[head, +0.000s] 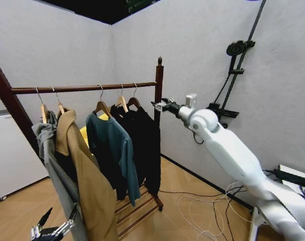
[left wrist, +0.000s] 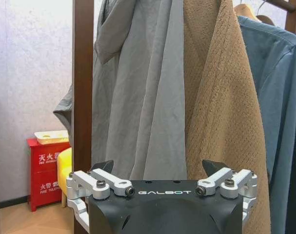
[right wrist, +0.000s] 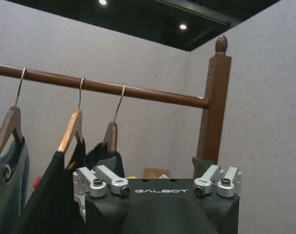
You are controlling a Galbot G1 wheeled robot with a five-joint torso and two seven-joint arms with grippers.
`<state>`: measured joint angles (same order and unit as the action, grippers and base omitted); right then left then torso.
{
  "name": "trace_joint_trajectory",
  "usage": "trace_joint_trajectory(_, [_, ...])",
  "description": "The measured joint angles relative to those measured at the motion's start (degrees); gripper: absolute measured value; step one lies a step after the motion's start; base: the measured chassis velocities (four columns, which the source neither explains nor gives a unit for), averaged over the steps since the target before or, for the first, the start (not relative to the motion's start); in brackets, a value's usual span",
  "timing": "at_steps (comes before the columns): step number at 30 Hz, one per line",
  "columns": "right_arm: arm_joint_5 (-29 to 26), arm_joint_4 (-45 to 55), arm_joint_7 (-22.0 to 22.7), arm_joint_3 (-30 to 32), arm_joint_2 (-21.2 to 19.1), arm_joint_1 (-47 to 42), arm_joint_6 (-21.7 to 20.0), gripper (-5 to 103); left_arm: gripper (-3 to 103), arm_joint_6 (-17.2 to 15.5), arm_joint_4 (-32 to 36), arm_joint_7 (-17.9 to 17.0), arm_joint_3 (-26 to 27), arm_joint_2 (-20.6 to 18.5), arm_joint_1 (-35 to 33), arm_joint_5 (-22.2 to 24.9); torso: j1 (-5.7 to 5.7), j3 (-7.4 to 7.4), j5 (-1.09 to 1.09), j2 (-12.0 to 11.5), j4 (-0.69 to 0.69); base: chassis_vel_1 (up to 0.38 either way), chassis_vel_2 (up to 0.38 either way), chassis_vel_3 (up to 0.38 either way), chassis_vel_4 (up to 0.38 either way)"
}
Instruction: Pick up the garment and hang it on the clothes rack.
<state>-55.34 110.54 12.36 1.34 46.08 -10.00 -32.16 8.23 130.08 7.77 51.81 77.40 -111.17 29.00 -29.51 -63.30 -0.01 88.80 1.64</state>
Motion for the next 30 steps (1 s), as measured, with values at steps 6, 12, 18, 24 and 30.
trace_joint_trajectory(6, [-0.06,13.04,7.31,13.44,-1.73,-18.19,-4.24,100,100,0.00,0.00,-0.04,0.00,0.00,0.00,0.00,0.00,-0.01,0.04,-0.01,0.00,0.000,0.000,0.000,0.000])
trace_joint_trajectory(12, [4.99,20.66,7.69,30.68,0.62,-38.64,-5.16,100,100,0.00,0.00,-0.03,0.00,0.00,0.01,0.00,-0.02,-0.01,0.02,-0.01,0.01,0.004,-0.007,-0.008,0.010])
trace_joint_trajectory(18, [15.66,24.35,2.85,42.49,5.77,-54.76,-2.38,100,100,0.00,0.00,-0.02,0.00,0.00,0.00,0.00,0.01,0.00,0.02,0.00,0.02,0.076,-0.096,-0.114,0.062])
trace_joint_trajectory(24, [18.42,26.73,2.49,47.77,8.30,-61.27,-1.17,100,100,0.00,0.00,-0.04,0.00,0.00,0.00,0.00,0.02,0.00,0.01,0.01,0.00,0.075,-0.168,-0.162,0.061])
trace_joint_trajectory(30, [18.68,29.00,2.48,50.84,8.89,-63.80,-0.89,100,100,0.00,0.00,-0.04,0.00,0.00,0.00,0.00,0.00,-0.01,-0.01,0.00,-0.01,0.009,-0.150,-0.155,0.015])
